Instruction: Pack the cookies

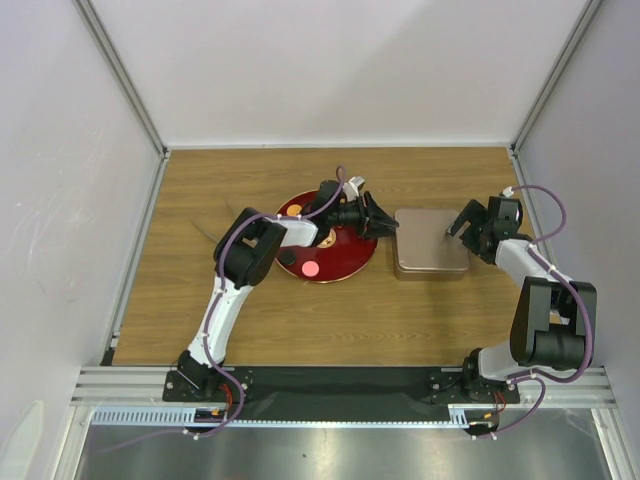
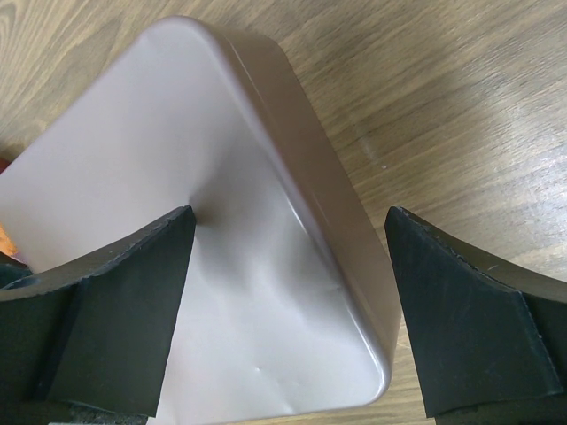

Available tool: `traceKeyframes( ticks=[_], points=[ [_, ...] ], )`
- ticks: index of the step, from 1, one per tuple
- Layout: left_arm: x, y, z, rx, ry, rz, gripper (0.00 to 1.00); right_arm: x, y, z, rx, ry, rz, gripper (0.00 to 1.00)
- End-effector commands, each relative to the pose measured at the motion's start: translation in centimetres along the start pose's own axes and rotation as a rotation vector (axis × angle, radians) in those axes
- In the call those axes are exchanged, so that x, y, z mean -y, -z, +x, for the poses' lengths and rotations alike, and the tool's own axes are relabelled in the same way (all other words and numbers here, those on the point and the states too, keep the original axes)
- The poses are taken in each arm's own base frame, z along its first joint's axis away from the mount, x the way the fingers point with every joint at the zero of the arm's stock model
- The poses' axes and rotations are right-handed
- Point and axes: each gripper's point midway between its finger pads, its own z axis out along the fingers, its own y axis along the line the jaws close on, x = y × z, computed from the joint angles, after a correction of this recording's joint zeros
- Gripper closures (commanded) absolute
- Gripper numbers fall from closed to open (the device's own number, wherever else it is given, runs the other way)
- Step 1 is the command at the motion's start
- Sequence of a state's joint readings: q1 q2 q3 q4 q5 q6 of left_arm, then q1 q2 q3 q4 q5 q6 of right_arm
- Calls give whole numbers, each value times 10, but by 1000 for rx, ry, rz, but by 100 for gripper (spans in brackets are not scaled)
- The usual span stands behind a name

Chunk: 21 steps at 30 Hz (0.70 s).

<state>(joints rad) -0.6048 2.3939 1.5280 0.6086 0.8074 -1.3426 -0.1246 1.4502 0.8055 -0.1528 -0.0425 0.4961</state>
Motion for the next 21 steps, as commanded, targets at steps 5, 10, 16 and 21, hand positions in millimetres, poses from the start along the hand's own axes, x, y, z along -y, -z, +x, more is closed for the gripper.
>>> traceKeyframes(
  ticks=[5,10,16,21],
  points=[
    [19,14,-2,14,-78,2,51,-2,-2,-2,7,18,10,6],
    [21,15,-2,16,-84,0,49,-4,-3,0,2,26,17,6],
    [24,15,0,14,-118,-15,42,-9,-4,0,-4,44,16,6],
    [19,11,1,2,-139,-47,42,-7,-5,1,3,63,45,6]
  ],
)
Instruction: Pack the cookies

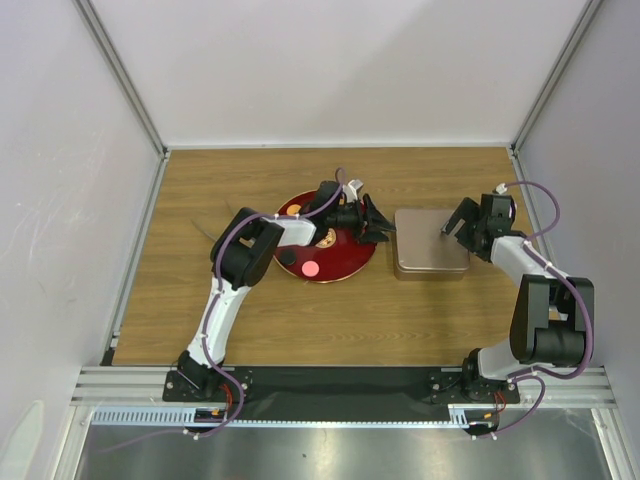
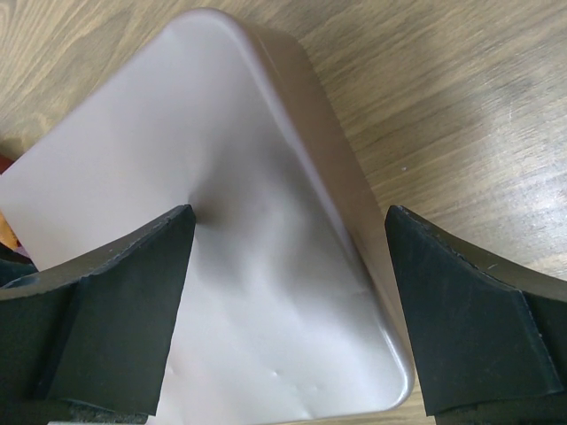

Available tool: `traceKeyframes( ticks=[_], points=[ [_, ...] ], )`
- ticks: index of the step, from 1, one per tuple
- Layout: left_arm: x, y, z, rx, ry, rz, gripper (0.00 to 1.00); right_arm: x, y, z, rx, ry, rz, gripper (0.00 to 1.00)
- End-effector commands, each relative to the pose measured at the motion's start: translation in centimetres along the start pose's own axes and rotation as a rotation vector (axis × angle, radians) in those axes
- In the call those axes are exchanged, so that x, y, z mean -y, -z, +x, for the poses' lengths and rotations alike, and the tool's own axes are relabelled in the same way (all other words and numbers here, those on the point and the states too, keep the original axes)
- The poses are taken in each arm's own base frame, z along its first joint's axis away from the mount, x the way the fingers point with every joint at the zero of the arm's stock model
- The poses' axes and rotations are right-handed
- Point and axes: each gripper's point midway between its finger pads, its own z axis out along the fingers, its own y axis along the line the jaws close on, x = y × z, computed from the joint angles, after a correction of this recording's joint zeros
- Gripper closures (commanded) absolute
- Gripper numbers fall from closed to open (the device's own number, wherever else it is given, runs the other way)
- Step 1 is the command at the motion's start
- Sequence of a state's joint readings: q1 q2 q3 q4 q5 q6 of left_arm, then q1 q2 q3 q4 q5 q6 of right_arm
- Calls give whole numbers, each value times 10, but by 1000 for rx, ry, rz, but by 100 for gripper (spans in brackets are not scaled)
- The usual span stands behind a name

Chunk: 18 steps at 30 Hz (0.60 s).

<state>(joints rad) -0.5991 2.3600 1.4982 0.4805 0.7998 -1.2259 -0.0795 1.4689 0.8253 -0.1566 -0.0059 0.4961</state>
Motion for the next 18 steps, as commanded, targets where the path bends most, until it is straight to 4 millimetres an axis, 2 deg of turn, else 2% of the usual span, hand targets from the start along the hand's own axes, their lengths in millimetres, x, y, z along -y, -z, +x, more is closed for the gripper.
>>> traceKeyframes(
  ticks=[1,18],
  points=[
    [35,4,-4,12,-108,28,42,3,-2,-2,1,36,42,6],
    [29,-8,4,0,-160,-48,42,-3,-2,5,-10,76,54,6]
  ],
)
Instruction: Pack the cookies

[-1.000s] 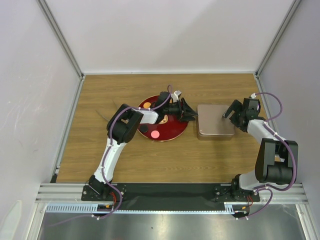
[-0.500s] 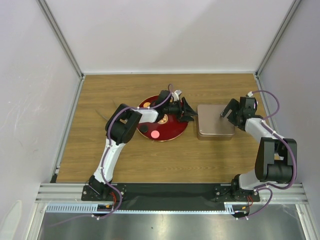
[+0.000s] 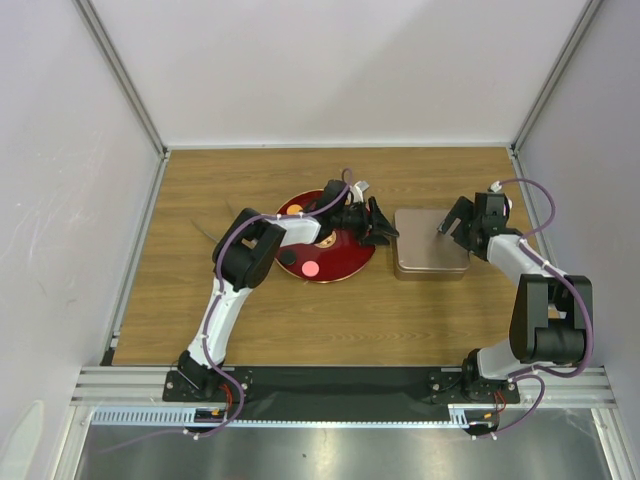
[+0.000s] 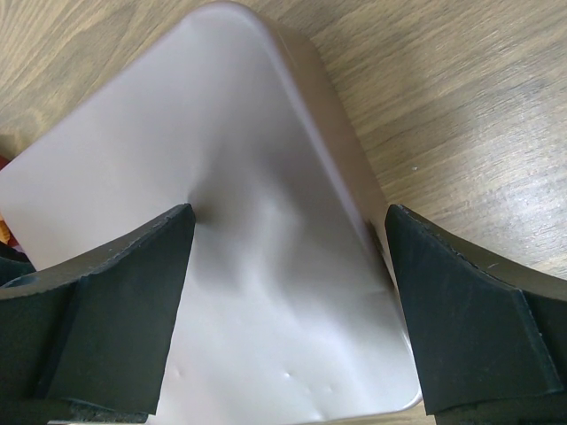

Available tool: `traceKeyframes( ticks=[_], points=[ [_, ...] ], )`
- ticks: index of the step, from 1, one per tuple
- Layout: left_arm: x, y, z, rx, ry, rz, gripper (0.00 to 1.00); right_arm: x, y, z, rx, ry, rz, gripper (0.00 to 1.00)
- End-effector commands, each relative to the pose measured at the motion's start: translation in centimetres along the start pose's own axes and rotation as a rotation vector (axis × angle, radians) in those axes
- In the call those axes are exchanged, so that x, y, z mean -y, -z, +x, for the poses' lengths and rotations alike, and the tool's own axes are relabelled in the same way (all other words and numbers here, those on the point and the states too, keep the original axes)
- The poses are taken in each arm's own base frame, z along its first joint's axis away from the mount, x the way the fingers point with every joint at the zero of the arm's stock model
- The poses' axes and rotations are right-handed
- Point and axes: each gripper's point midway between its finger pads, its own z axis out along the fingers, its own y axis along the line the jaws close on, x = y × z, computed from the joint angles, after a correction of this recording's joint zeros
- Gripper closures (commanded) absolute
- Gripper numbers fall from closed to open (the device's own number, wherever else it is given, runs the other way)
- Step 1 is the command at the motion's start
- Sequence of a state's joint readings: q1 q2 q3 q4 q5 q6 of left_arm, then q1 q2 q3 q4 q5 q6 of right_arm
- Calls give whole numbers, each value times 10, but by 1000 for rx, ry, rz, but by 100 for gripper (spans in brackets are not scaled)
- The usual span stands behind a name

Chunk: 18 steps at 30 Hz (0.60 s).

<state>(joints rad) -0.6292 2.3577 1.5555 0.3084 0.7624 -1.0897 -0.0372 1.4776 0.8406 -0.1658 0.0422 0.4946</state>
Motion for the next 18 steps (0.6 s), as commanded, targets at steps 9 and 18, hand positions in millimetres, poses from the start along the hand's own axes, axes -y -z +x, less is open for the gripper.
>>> traceKeyframes(
  ticks=[9,18],
  points=[
    [22,1,-5,49,-67,-54,48,1,0,4,-16,67,47,6],
    [4,-1,2,63,-49,-132,52,-6,6,7,-6,97,43,6]
  ],
)
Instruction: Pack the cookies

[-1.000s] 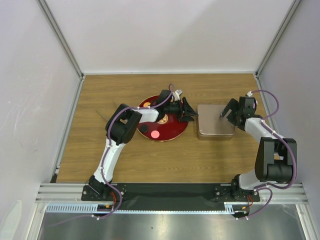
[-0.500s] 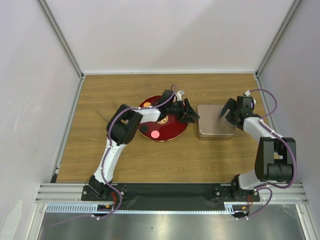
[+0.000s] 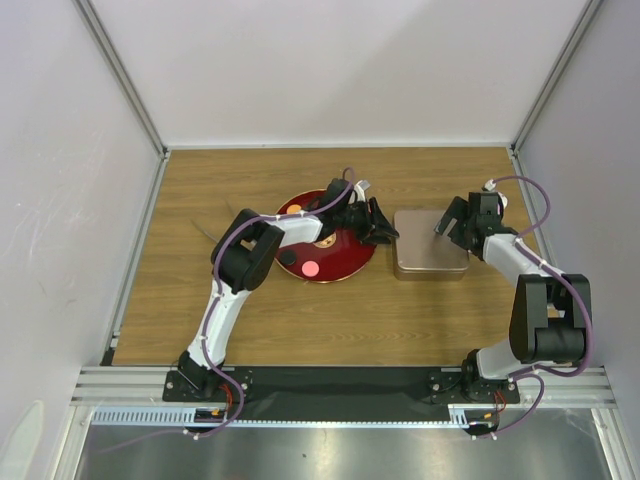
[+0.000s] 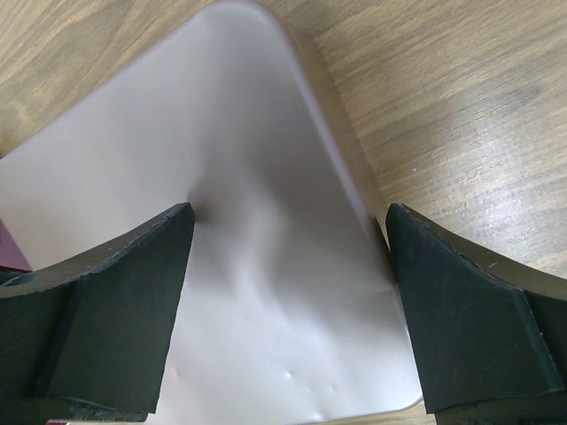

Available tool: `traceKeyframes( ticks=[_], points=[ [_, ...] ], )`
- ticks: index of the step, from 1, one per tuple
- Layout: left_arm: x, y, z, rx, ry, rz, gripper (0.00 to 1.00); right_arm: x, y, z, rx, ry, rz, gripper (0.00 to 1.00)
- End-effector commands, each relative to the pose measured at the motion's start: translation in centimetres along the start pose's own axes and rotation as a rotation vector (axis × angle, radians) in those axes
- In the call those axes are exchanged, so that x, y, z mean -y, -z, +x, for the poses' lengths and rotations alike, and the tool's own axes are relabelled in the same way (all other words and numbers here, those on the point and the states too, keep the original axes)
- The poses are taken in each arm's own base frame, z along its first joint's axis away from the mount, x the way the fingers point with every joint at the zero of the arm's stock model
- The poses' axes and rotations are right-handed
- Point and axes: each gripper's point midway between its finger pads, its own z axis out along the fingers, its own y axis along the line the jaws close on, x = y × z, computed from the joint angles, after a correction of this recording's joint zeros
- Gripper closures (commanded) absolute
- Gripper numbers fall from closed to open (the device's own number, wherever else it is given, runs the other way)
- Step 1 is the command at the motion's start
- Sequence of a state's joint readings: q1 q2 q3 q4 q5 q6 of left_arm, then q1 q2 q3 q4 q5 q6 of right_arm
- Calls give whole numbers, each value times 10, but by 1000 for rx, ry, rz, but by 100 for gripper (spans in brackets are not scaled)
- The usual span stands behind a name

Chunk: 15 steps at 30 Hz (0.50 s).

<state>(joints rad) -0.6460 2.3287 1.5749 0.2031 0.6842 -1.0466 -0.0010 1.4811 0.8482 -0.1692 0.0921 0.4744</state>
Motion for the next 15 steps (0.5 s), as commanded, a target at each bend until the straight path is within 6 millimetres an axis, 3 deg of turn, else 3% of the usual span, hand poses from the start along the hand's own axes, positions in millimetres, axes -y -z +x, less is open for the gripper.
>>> traceKeyframes(
  ticks=[1,15],
  points=[
    [1,0,5,30,-36,-68,52,-3,7,5,-18,52,19,6],
    [-16,-2,10,39,-16,-135,56,0,2,20,-48,44,10,6]
  ],
)
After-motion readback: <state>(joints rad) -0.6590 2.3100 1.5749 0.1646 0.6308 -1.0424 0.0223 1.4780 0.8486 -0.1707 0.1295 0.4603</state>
